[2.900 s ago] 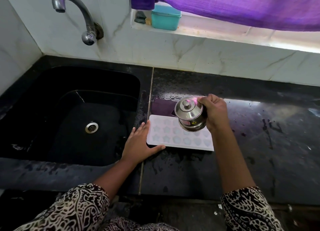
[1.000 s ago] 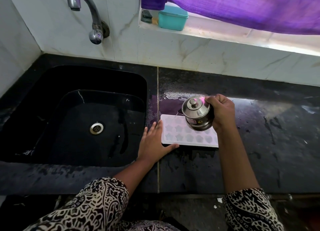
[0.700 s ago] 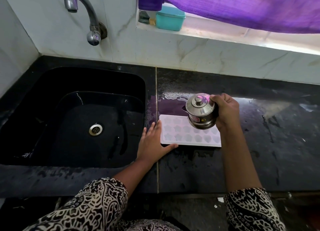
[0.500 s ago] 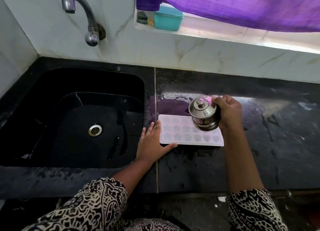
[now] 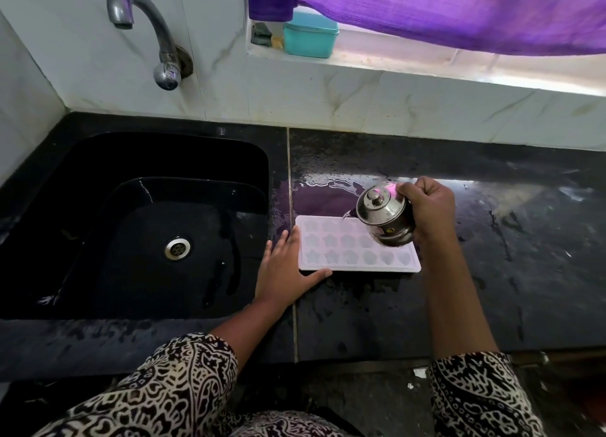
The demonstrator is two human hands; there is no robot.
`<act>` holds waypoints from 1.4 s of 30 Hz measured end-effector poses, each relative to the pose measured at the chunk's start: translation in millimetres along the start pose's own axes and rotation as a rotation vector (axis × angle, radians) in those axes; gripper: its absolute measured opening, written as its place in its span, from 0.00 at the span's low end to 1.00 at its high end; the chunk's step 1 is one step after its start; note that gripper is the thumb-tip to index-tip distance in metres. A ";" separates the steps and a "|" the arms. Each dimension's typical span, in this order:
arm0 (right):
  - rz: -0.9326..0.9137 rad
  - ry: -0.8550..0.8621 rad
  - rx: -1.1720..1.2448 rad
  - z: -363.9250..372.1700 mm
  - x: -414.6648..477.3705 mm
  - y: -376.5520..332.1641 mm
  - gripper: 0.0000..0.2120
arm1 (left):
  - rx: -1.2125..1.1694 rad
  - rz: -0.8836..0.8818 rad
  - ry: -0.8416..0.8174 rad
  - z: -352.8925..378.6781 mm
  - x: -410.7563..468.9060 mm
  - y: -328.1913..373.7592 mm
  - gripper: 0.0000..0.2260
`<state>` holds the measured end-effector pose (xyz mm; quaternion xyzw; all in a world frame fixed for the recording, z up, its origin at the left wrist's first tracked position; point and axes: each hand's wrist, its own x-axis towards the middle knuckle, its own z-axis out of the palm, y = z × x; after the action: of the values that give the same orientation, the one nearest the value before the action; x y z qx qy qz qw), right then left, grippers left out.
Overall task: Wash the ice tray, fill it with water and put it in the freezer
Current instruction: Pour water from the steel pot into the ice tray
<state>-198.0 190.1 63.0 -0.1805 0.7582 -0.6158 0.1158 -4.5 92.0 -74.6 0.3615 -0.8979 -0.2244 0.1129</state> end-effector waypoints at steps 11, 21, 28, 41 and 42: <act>0.001 -0.001 -0.032 -1.5 1.2 -4.4 0.14 | -0.003 -0.002 0.007 -0.1 -0.1 0.8 0.49; 0.008 -0.002 -0.019 -2.1 0.4 -3.9 0.15 | 0.000 0.002 0.008 -1.0 -0.7 1.1 0.49; 0.003 -0.005 -0.007 -2.7 -0.2 -2.2 0.13 | 0.005 0.000 0.005 -0.4 -0.7 1.0 0.50; 0.110 0.021 0.265 -4.9 1.3 0.8 0.17 | 0.004 0.000 0.007 1.4 0.4 -0.4 0.50; 0.116 0.026 0.283 -6.7 1.8 0.8 0.18 | 0.004 -0.001 0.005 1.5 0.6 -0.4 0.49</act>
<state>-202.3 195.5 63.8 -0.1104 0.6744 -0.7110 0.1657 -5.2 91.8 -76.1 0.3626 -0.8979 -0.2218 0.1144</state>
